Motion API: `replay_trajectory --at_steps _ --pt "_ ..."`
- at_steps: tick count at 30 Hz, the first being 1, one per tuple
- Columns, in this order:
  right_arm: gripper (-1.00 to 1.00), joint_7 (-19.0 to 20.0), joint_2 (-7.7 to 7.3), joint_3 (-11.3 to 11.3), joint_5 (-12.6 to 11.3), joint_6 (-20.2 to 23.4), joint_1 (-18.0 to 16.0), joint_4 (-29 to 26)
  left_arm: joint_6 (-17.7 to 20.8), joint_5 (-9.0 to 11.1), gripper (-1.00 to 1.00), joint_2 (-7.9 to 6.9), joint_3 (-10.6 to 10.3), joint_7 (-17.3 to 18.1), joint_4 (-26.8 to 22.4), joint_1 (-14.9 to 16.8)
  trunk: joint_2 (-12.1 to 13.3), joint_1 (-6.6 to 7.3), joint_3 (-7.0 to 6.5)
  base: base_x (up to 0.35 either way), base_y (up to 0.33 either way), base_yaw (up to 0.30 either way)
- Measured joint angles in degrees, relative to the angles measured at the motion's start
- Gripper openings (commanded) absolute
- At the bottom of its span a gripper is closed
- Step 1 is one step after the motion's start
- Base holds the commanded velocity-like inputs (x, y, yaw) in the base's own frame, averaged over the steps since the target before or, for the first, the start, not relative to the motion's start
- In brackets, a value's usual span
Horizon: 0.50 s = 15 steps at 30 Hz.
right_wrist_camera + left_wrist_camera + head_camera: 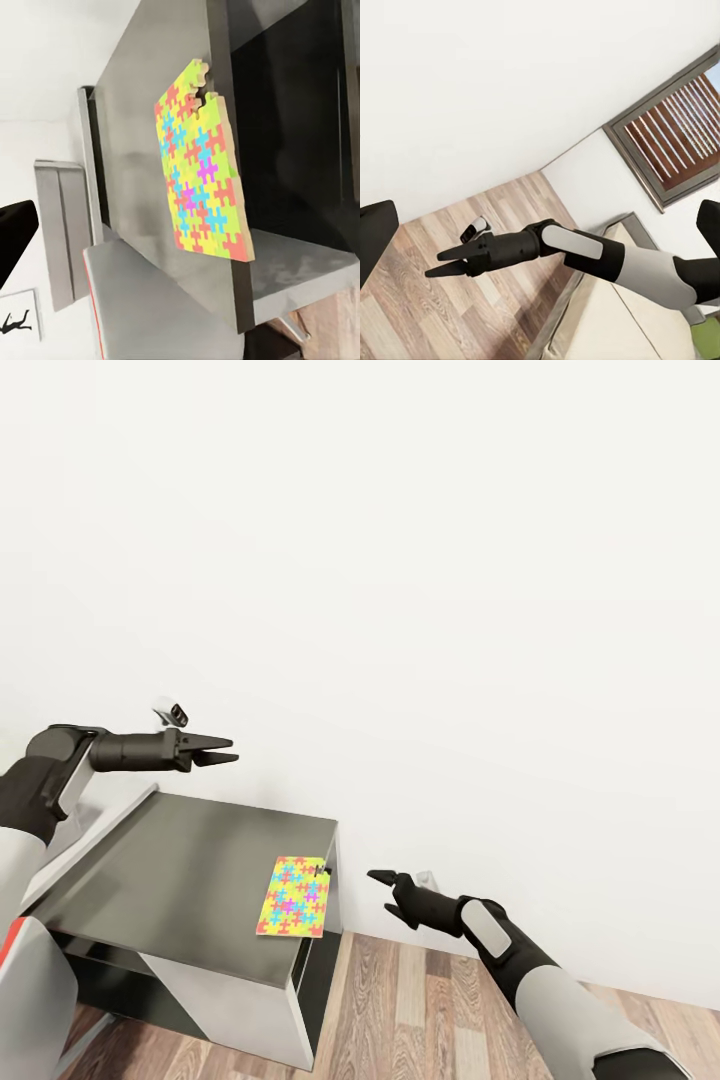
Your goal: Put all the toys in the child's room - the three board games (two on the bed and one on the table), the two jigsaw puzzles on the table, and the tennis ball on the table - inside the toy box on the table in the child's room.
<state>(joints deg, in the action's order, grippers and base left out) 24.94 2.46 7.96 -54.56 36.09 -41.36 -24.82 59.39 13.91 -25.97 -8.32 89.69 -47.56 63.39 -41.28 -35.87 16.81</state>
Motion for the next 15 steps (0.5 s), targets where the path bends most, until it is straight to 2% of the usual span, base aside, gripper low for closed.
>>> replay_trajectory --at_steps 6,13,15 --pt "1.0 0.0 -0.03 0.11 0.08 -0.25 -0.02 -0.06 0.0 0.02 1.0 -0.01 0.31 0.0 0.0 0.0 -2.41 -1.32 1.08 0.0 0.0 0.0" --pt "1.0 -0.05 -0.15 0.22 0.34 -0.26 0.0 -0.07 0.0 0.0 1.0 0.09 0.42 0.0 0.0 0.0 -2.43 -1.32 1.09 0.0 0.0 0.0" --pt "1.0 -0.06 -0.23 0.21 1.29 -0.26 -0.02 -0.06 0.0 0.02 1.0 0.1 0.43 0.0 0.0 0.0 -2.43 -1.32 1.09 0.0 0.0 0.0"
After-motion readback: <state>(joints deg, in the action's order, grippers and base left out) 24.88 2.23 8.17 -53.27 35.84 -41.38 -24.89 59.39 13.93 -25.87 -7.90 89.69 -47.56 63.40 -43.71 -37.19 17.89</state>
